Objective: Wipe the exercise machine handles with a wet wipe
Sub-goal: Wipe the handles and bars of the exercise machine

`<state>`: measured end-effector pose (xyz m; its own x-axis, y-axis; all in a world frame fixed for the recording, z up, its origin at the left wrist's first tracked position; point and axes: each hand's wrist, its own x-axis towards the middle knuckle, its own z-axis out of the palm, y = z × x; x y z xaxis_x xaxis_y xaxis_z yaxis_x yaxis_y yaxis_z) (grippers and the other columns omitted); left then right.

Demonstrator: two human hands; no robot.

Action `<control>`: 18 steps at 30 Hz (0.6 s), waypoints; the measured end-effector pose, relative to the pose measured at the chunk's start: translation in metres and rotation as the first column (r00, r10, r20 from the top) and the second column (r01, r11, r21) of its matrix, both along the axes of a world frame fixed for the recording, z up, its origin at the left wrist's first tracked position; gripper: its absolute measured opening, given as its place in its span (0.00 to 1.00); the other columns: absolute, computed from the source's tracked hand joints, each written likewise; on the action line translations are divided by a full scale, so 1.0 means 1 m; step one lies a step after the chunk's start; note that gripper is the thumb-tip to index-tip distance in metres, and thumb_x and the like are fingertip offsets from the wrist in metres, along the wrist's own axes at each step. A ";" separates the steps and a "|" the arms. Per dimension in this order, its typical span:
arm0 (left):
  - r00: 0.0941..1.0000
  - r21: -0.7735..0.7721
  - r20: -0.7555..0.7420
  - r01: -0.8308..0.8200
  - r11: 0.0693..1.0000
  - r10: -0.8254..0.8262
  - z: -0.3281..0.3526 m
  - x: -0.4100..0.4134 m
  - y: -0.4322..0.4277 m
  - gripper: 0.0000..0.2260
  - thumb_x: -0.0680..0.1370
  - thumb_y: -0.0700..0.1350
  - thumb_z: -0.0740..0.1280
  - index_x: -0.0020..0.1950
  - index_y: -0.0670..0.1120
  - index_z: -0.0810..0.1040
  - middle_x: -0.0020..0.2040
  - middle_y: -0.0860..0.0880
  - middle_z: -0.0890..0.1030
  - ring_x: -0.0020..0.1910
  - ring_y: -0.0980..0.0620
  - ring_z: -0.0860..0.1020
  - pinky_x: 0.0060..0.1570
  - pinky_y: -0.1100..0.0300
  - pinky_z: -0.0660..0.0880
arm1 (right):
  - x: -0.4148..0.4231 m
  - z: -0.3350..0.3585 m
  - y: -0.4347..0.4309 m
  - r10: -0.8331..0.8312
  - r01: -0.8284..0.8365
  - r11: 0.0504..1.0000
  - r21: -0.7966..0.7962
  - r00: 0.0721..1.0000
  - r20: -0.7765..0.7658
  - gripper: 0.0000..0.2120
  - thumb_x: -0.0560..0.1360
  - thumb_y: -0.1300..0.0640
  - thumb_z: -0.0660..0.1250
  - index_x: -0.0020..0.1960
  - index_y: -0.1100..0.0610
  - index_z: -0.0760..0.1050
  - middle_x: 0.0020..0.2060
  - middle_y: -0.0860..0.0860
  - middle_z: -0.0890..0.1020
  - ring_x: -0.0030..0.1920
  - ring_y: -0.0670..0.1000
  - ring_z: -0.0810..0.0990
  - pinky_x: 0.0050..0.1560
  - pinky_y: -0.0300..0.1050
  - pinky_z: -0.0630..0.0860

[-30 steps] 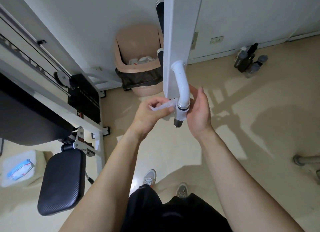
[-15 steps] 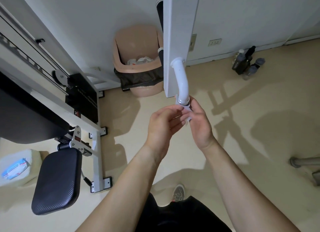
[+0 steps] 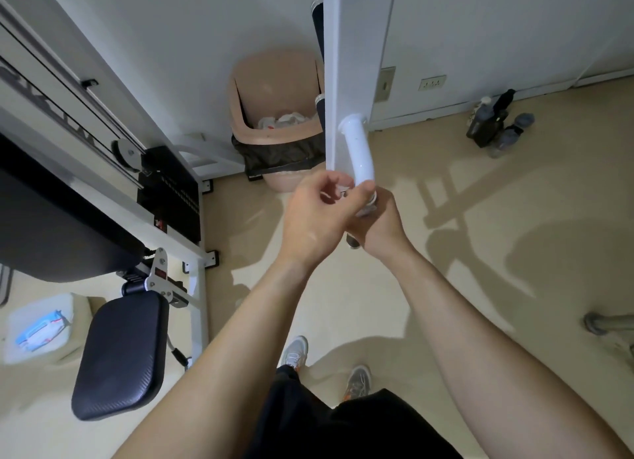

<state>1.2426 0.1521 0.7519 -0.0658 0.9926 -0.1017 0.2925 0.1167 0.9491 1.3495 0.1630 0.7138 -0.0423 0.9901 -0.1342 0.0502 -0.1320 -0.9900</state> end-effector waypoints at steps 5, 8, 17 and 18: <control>0.999 0.089 0.032 -0.003 0.996 0.000 -0.004 0.000 0.014 0.14 0.69 0.52 0.80 0.41 0.43 0.82 0.40 0.54 0.74 0.36 0.60 0.72 0.40 0.65 0.69 | 0.012 0.008 0.013 0.152 -0.157 0.987 0.012 0.971 0.182 0.08 0.65 0.56 0.68 0.33 0.43 0.78 0.27 0.49 0.74 0.28 0.56 0.71 0.25 0.55 0.69; 0.999 0.124 -0.008 0.034 0.992 -0.033 -0.003 0.002 0.019 0.14 0.68 0.49 0.81 0.32 0.49 0.77 0.38 0.55 0.72 0.33 0.62 0.71 0.37 0.67 0.66 | 0.002 0.002 0.011 -0.048 0.047 0.998 0.051 0.999 0.025 0.10 0.71 0.64 0.65 0.34 0.53 0.74 0.22 0.44 0.73 0.23 0.50 0.74 0.23 0.43 0.70; 0.983 0.129 -0.047 0.184 0.974 -0.179 -0.003 -0.005 0.036 0.19 0.67 0.52 0.81 0.34 0.41 0.75 0.38 0.54 0.73 0.35 0.60 0.70 0.39 0.63 0.65 | 0.018 -0.049 0.017 0.092 -0.067 0.992 -0.107 0.964 0.249 0.11 0.70 0.61 0.72 0.36 0.55 0.70 0.28 0.50 0.71 0.31 0.51 0.69 0.34 0.49 0.68; 0.981 0.137 -0.048 0.191 0.972 -0.186 -0.003 -0.006 0.036 0.18 0.67 0.50 0.81 0.34 0.40 0.76 0.37 0.54 0.72 0.35 0.60 0.70 0.39 0.65 0.65 | 0.025 -0.040 0.021 0.183 -0.160 0.979 -0.123 0.959 0.217 0.10 0.70 0.63 0.71 0.37 0.56 0.70 0.29 0.51 0.71 0.31 0.52 0.69 0.32 0.48 0.69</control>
